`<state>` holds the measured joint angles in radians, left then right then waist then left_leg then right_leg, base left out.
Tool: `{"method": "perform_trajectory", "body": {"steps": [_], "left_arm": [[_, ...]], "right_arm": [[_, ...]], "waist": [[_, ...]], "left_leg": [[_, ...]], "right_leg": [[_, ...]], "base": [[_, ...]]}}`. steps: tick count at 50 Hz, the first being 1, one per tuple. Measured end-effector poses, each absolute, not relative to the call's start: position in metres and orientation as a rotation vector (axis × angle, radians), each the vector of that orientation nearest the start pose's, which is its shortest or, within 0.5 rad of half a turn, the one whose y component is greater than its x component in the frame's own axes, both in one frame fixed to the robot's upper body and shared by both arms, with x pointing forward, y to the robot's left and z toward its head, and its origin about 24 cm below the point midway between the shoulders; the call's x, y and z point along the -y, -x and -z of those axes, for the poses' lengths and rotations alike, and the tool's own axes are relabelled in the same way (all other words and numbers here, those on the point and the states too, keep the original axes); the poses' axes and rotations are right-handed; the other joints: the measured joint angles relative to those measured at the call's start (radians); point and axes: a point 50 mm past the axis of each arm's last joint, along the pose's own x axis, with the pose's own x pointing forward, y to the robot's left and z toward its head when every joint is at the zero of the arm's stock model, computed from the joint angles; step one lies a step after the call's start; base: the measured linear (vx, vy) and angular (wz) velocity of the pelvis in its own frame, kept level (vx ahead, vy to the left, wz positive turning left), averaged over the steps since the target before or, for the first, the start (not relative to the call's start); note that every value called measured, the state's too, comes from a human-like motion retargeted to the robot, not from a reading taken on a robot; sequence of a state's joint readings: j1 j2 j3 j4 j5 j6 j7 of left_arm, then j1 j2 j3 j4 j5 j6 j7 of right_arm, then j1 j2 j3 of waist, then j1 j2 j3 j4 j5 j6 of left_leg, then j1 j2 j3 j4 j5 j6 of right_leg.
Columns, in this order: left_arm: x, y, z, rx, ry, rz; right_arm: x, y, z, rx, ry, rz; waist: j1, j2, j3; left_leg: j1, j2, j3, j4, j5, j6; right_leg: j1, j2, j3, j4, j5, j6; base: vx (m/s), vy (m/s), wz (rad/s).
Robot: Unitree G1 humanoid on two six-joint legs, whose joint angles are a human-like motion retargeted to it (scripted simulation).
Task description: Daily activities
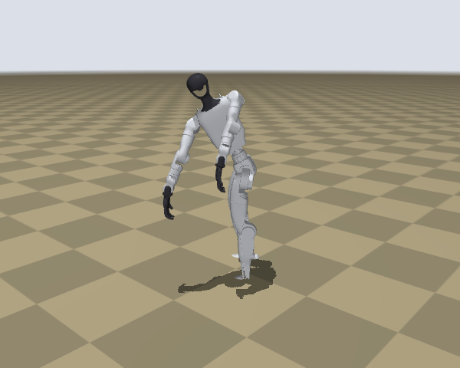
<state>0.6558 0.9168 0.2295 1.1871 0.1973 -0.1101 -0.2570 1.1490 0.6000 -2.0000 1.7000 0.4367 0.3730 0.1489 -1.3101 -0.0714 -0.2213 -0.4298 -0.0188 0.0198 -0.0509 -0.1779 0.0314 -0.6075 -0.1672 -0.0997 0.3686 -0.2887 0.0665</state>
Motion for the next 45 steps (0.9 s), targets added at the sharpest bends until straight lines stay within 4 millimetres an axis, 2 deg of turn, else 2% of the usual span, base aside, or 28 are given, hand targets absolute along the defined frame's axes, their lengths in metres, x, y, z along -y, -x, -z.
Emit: {"method": "perform_trajectory", "body": {"steps": [3,5,10,14,17,20,23,28,32,38,45], "left_arm": [[-0.446,0.139,0.004,-1.8,-0.617,-0.283],[-0.426,0.157,0.018,-1.819,-0.474,-0.305],[-0.363,0.181,0.057,-1.682,-0.093,-0.399],[-0.321,0.179,0.076,-1.465,0.1,-0.497],[-0.304,0.176,0.077,-1.312,0.161,-0.595],[-0.302,0.178,0.068,-1.222,0.155,-0.682],[-0.308,0.187,0.053,-1.211,0.113,-0.731],[-0.33,0.212,0.023,-1.291,0.01,-0.808],[-0.347,0.225,0.006,-1.363,-0.056,-0.873],[-0.361,0.232,-0.001,-1.43,-0.11,-0.945],[-0.364,0.226,0.005,-1.427,-0.128,-0.933]], "right_arm": [[-0.143,0.204,-0.024,0.378,1.505,-2.009],[-0.142,0.206,-0.023,0.35,1.489,-2.035],[-0.142,0.216,-0.027,0.325,1.336,-2.111],[-0.145,0.224,-0.033,0.315,1.142,-2.139],[-0.146,0.228,-0.038,0.285,1.017,-2.141],[-0.147,0.23,-0.039,0.239,0.958,-2.147],[-0.146,0.229,-0.038,0.186,0.963,-2.15],[-0.143,0.225,-0.032,0.099,1.04,-2.136],[-0.141,0.221,-0.028,0.06,1.103,-2.104],[-0.14,0.215,-0.024,0.053,1.173,-2.03],[-0.142,0.212,-0.025,0.07,1.171,-1.977]], "waist": [[-0.02,0.004,-0.007],[-0.05,0.005,-0.011],[-0.123,-0.001,-0.007],[-0.128,-0.013,-0.001],[-0.128,-0.028,-0.008],[-0.123,-0.048,-0.037],[-0.109,-0.064,-0.083],[-0.07,-0.086,-0.163],[-0.046,-0.1,-0.208],[-0.042,-0.115,-0.24],[-0.05,-0.112,-0.232]], "left_leg": [[0.006,-0.014,0.002,0.0,-0.002,0.005],[0.014,-0.024,0.005,0.005,-0.014,0.01],[0.034,-0.048,0.012,0.008,-0.031,0.023],[0.045,-0.042,0.028,0.007,-0.042,0.019],[0.045,-0.031,0.032,0.007,-0.043,0.011],[0.035,-0.028,0.018,0.003,-0.032,0.005],[0.022,-0.035,-0.008,-0.003,-0.013,0.003],[0.004,-0.05,-0.045,-0.005,0.003,0.006],[-0.004,-0.063,-0.059,-0.006,0.012,0.008],[-0.007,-0.082,-0.061,-0.007,0.018,0.01],[-0.009,-0.104,-0.064,-0.009,0.021,0.015]], "right_leg": [[-0.033,-0.017,0.01,0.078,-0.037,-0.002],[-0.046,-0.027,0.022,0.12,-0.067,0.0],[-0.055,-0.049,0.043,0.168,-0.118,0.008],[-0.047,-0.037,0.058,0.153,-0.13,0.018],[-0.04,-0.024,0.059,0.13,-0.126,0.02],[-0.038,-0.025,0.045,0.117,-0.12,0.016],[-0.042,-0.04,0.021,0.12,-0.118,0.009],[-0.05,-0.063,-0.006,0.138,-0.124,0.0],[-0.061,-0.081,-0.015,0.162,-0.127,-0.001],[-0.082,-0.105,-0.014,0.201,-0.132,0.011],[-0.101,-0.129,-0.003,0.233,-0.14,0.025]], "base": [[0.02,0.01,0.01],[0.08,0.01,0.01],[0.08,0.0,-0.03],[0.08,-0.03,-0.28],[0.06,-0.05,-0.15],[0.03,-0.05,0.23],[0.01,-0.04,0.51],[0.0,-0.01,0.44],[-0.03,0.02,0.27],[0.0,0.0,0.0],[0.0,0.0,0.0]]}}
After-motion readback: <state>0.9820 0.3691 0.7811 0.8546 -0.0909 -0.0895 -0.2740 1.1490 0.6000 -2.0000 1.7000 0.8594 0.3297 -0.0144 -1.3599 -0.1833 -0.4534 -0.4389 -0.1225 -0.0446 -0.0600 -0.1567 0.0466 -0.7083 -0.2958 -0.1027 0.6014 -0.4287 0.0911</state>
